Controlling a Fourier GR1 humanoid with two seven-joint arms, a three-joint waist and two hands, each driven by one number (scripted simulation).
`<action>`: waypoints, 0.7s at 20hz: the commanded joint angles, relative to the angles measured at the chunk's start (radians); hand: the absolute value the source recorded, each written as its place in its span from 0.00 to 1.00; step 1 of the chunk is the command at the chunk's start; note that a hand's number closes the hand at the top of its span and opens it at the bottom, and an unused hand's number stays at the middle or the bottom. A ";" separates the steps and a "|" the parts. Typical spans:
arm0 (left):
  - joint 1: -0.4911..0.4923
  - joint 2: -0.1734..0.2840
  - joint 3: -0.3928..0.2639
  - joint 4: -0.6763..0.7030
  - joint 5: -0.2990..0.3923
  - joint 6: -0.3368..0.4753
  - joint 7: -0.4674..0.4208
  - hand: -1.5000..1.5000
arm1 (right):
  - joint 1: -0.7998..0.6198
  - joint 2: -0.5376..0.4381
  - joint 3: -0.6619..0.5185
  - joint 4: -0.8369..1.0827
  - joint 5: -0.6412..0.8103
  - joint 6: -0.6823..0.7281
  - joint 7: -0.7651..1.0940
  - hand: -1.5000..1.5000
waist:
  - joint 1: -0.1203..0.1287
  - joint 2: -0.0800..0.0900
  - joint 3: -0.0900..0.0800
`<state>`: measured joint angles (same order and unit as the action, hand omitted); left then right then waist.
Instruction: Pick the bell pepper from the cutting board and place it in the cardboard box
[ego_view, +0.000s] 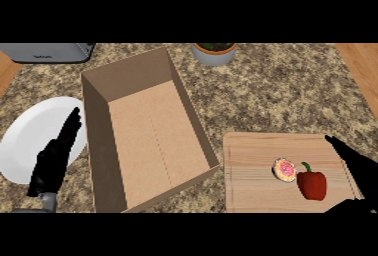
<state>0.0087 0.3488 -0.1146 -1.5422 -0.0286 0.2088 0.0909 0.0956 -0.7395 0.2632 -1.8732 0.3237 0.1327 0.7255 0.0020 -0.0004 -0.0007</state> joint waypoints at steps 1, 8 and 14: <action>0.025 -0.053 -0.009 0.001 -0.040 0.013 -0.028 0.50 | -0.037 0.086 0.025 0.026 0.091 0.032 0.069 0.00 | 0.000 0.000 0.001; -0.052 -0.030 0.079 0.026 -0.028 -0.066 0.020 0.50 | -0.010 0.151 -0.026 0.085 0.150 0.098 0.023 0.00 | -0.003 0.000 0.001; -0.089 -0.056 0.095 0.018 -0.061 -0.075 0.063 0.50 | 0.002 0.195 -0.067 0.111 0.199 0.118 -0.057 0.00 | -0.003 0.000 0.001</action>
<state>-0.0230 0.2993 -0.0374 -1.5061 -0.0748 0.1439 0.0830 0.1346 -0.5876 0.2076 -1.7973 0.4900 0.2218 0.6806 -0.0019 -0.0004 0.0000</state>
